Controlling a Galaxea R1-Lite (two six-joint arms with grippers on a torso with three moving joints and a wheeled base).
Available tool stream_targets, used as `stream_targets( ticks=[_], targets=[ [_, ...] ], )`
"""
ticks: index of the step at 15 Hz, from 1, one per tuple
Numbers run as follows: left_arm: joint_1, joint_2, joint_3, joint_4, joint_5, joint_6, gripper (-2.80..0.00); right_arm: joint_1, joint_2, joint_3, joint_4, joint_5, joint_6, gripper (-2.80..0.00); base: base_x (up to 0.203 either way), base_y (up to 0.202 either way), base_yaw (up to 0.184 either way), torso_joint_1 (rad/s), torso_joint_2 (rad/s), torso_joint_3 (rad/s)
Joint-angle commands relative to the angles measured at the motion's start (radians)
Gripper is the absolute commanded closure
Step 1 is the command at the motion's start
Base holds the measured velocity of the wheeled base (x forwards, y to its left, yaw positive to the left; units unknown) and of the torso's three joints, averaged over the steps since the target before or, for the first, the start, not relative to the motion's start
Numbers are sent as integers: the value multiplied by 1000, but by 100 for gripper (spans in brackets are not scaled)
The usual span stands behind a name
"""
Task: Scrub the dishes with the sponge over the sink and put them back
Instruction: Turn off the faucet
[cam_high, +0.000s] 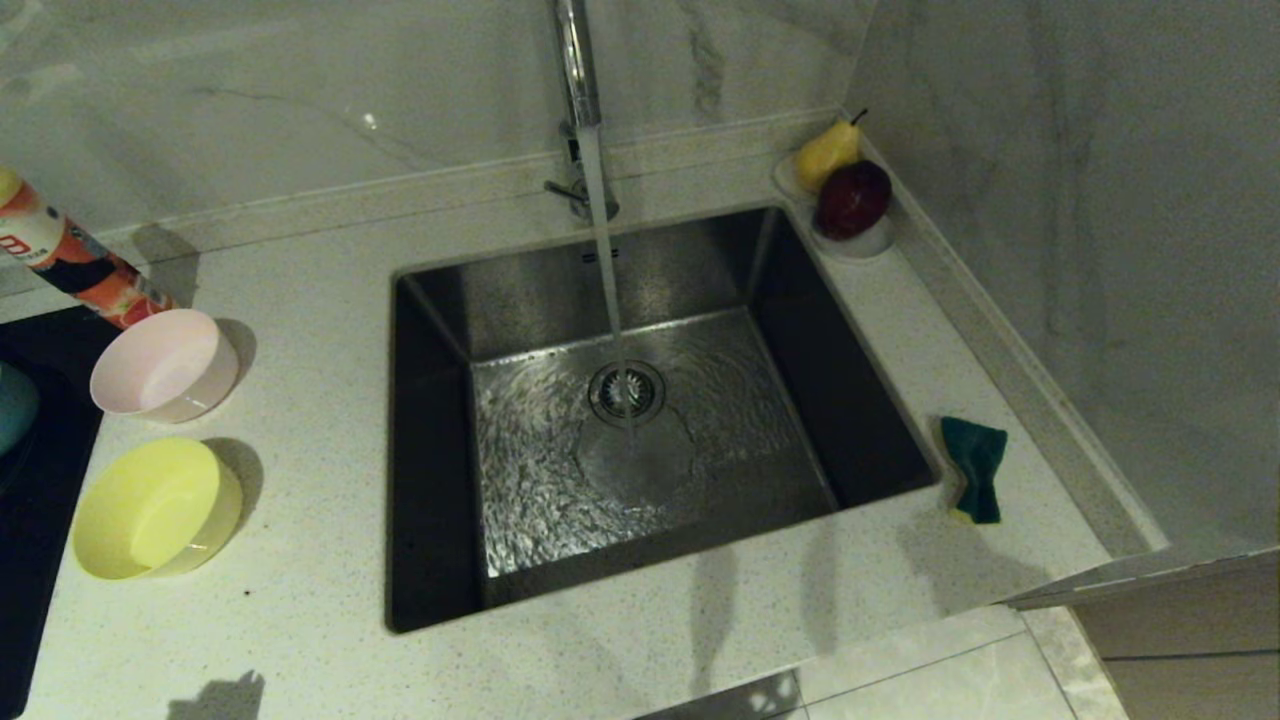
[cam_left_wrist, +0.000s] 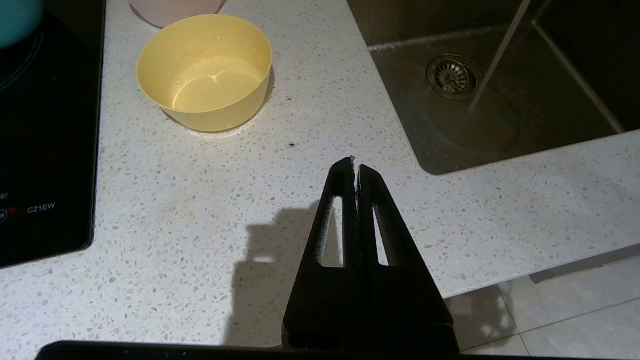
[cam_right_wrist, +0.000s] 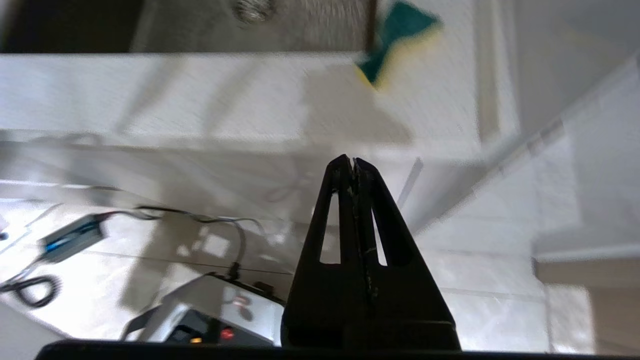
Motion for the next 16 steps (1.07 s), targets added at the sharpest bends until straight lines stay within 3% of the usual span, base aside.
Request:
stream_targets(
  ticks=[1, 4, 6, 12, 16],
  targets=[
    [0, -2, 40, -1, 0, 0, 0, -53, -114, 78, -1, -2, -16, 0, 0, 0, 0, 0, 0, 0],
    [0, -2, 40, -1, 0, 0, 0, -65, -214, 174, 3, -75, -58, 0, 0, 0, 0, 0, 0, 0],
    [0, -2, 40, -3, 0, -1, 0, -65, -284, 222, 27, -220, -55, 0, 0, 0, 0, 0, 0, 0],
    [0, -2, 40, -3, 0, -1, 0, -65, -288, 220, 22, -229, 37, 0, 0, 0, 0, 0, 0, 0],
    [0, -2, 40, -3, 0, 0, 0, -65, -287, 220, 23, -229, 39, 0, 0, 0, 0, 0, 0, 0]
  ],
)
